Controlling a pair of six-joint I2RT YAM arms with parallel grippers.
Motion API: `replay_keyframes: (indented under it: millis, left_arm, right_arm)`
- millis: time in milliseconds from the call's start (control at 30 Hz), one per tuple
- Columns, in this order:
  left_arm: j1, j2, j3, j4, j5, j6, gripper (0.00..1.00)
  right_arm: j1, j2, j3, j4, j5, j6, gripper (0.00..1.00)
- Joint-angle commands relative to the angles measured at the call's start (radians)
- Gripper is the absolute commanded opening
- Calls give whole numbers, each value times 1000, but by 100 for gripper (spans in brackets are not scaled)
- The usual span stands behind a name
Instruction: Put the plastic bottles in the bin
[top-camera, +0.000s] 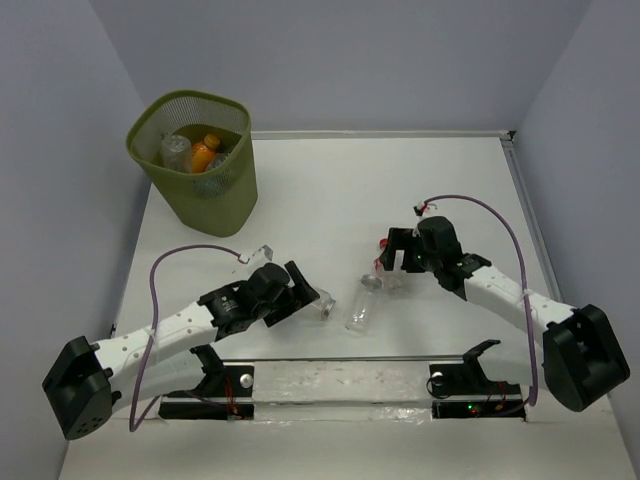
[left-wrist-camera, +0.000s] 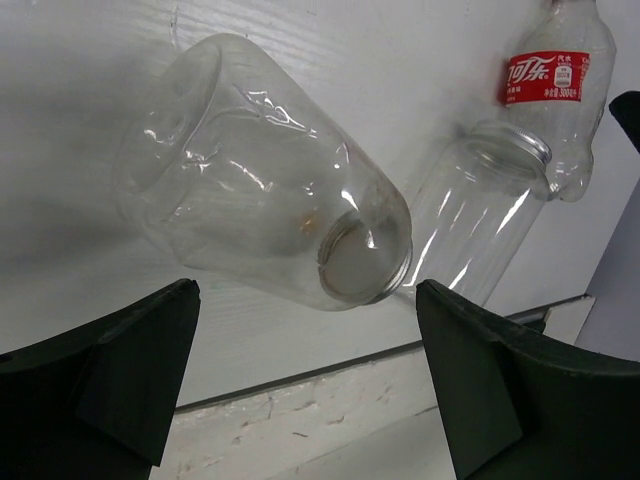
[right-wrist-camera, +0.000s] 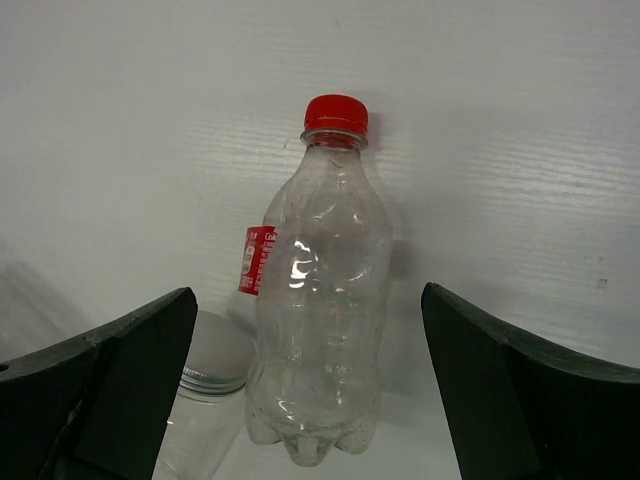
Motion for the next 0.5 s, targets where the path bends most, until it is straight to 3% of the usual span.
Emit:
replay_keyframes:
  millis: [0, 467]
  left_arm:
    - [-8, 43, 3, 82, -76, -22, 99]
    - [-8, 241, 53, 122, -236, 43, 99]
  right_arm:
    - [-7, 19, 18, 13, -39, -26, 100]
    - [-7, 102, 5, 40, -97, -1, 88]
